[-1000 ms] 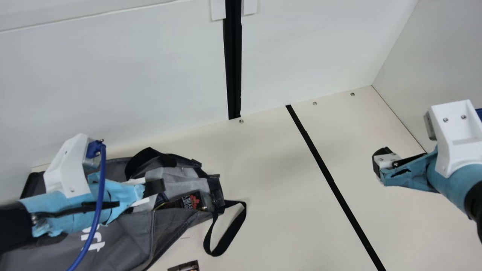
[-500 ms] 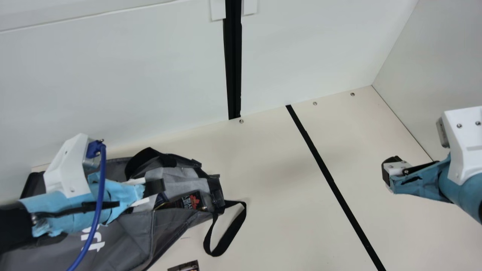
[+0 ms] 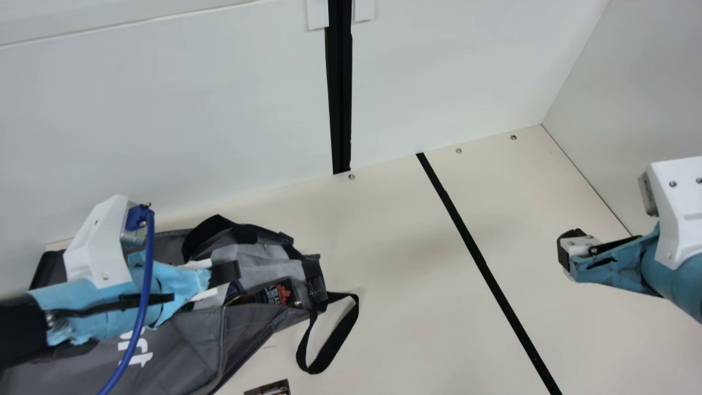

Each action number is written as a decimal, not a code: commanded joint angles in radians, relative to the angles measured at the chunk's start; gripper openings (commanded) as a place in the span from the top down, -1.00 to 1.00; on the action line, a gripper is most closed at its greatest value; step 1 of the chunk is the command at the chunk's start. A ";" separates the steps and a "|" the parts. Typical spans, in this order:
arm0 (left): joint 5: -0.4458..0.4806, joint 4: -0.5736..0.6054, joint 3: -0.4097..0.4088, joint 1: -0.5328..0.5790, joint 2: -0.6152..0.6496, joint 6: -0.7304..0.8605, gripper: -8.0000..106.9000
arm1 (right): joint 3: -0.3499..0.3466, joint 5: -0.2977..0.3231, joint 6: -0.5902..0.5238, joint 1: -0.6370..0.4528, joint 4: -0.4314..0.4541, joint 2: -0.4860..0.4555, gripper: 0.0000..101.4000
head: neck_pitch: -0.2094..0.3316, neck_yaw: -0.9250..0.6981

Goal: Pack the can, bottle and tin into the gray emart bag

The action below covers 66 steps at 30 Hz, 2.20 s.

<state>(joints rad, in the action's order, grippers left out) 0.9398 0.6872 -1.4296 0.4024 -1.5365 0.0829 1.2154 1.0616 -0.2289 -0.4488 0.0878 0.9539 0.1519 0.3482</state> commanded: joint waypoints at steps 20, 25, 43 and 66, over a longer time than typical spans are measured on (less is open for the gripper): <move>0.000 0.000 0.000 0.000 0.000 0.000 0.68 | -0.020 -0.105 -0.231 -0.048 -0.249 0.128 -0.79 | 0.023 0.001; 0.000 0.000 0.000 0.000 0.000 0.000 0.68 | -0.018 -0.126 -0.290 -0.053 -0.302 0.169 -0.79 | 0.023 0.001; 0.000 0.000 0.000 0.000 0.000 0.000 0.68 | -0.039 -0.193 -0.504 -0.030 -0.482 0.276 -0.79 | 0.023 0.001; 0.000 0.000 0.000 0.000 0.000 0.000 0.68 | -0.115 -0.190 -0.856 -0.067 -0.802 0.381 -0.79 | 0.023 0.001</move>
<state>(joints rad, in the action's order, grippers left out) 0.9398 0.6872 -1.4296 0.4024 -1.5365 0.0829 1.1015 0.8664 -1.0640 -0.5140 -0.6967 1.3307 0.1519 0.3467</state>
